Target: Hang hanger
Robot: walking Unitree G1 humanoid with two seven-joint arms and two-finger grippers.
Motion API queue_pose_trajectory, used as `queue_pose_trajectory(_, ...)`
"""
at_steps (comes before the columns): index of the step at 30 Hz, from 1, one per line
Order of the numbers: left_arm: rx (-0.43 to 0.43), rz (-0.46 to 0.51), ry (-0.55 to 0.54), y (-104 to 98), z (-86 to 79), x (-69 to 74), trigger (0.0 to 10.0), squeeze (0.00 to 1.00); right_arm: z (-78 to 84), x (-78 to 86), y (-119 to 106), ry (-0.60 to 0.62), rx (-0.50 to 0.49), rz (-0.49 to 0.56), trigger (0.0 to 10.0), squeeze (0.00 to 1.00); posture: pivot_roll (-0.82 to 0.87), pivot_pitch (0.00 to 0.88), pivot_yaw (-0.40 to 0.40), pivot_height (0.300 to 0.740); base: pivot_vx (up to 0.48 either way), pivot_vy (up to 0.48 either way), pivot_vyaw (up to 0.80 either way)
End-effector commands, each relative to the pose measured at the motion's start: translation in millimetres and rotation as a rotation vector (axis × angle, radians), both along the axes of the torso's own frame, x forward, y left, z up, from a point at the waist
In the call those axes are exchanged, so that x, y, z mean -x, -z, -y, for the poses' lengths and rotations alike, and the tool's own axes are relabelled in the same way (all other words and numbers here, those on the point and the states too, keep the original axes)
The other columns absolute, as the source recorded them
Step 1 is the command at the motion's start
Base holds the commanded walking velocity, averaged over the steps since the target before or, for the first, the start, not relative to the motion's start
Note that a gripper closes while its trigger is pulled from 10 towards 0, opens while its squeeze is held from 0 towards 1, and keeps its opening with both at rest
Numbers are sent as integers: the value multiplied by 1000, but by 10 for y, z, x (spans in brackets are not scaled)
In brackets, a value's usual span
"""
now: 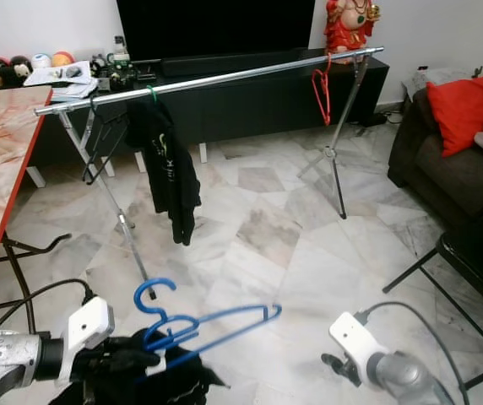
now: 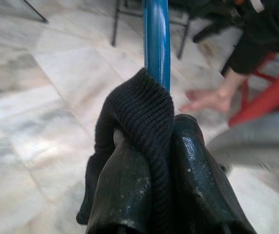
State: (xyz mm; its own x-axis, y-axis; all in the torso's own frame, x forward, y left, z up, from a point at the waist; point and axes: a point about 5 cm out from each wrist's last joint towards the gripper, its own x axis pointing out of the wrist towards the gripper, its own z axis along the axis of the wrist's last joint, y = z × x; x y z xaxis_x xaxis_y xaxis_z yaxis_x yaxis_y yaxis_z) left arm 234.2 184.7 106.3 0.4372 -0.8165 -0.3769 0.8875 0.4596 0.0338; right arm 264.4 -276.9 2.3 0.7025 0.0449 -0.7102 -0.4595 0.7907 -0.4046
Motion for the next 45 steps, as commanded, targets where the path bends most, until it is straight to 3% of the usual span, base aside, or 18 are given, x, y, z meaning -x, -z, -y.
queue_pose_trajectory(1,-33,9,-96,67,-54,-76,10000,0,221,-203,-295,197,164,272,10000,0,-20,76,1,740,0,0,0)
queue_pose_trajectory(3,-62,0,-98,132,-39,-81,10000,0,352,-291,-505,349,186,443,10000,0,-23,78,2,740,0,0,0)
queue_pose_trajectory(6,-74,-17,-77,190,33,-82,10000,0,440,-409,-787,536,17,640,10000,0,-32,78,4,740,0,0,0)
queue_pose_trajectory(9,-80,-33,-51,188,98,-99,10000,0,331,-542,-955,459,-41,708,10000,0,-33,82,4,740,0,0,0)
queue_pose_trajectory(10,-100,-49,-31,187,125,-114,10000,0,165,-655,-1056,332,-77,726,10000,0,-32,82,5,740,0,0,0)
queue_pose_trajectory(11,-100,-49,-31,187,125,-114,10000,0,165,-655,-1056,332,-77,726,10000,0,-32,82,5,740,0,0,0)
queue_pose_trajectory(14,-179,-62,28,202,148,-132,10000,0,-207,-818,-1176,98,-213,709,10000,0,-37,84,2,740,0,0,0)
queue_pose_trajectory(17,-291,-51,166,203,204,-122,10000,0,-718,-803,-1145,-394,-276,516,10000,0,-35,84,-2,740,0,0,0)
queue_pose_trajectory(20,-340,-41,230,198,233,-136,10000,0,-836,-752,-1088,-552,-251,433,10000,0,-30,82,-7,740,0,0,0)
queue_pose_trajectory(24,-453,-10,366,144,291,-194,10000,0,-988,-625,-965,-819,-278,161,10000,0,-25,82,-13,740,0,0,0)
queue_pose_trajectory(29,-499,-29,403,163,359,-331,10000,0,-1201,-510,-919,-1026,-394,-50,10000,0,-35,63,-27,740,0,0,0)
queue_pose_trajectory(36,-435,-23,429,54,526,-408,10000,0,-1329,-454,-756,-1055,-414,-107,10000,8,-18,43,-35,740,0,0,0)
queue_pose_trajectory(38,-437,-21,433,54,539,-418,10000,0,-1357,-443,-748,-1057,-447,-120,10000,1000,-16,37,-34,740,0,0,0)
queue_pose_trajectory(40,-448,-24,445,69,537,-430,10000,0,-1397,-438,-742,-1063,-456,-104,10000,1000,-20,33,-31,740,0,0,0)
queue_pose_trajectory(41,-448,-28,449,72,536,-433,10000,0,-1408,-437,-736,-1066,-449,-95,10000,855,-22,31,-29,740,0,0,0)
queue_pose_trajectory(42,-448,-28,450,69,536,-437,10000,0,-1415,-433,-724,-1065,-446,-92,10000,75,-22,31,-29,740,0,0,0)
queue_pose_trajectory(43,-446,-24,443,58,546,-457,10000,0,-1415,-414,-686,-1059,-446,-116,10000,0,-19,28,-26,740,0,0,0)
queue_pose_trajectory(45,-439,-19,439,42,570,-481,10000,0,-1421,-378,-661,-1093,-438,-139,10000,0,-18,22,-25,740,0,0,0)
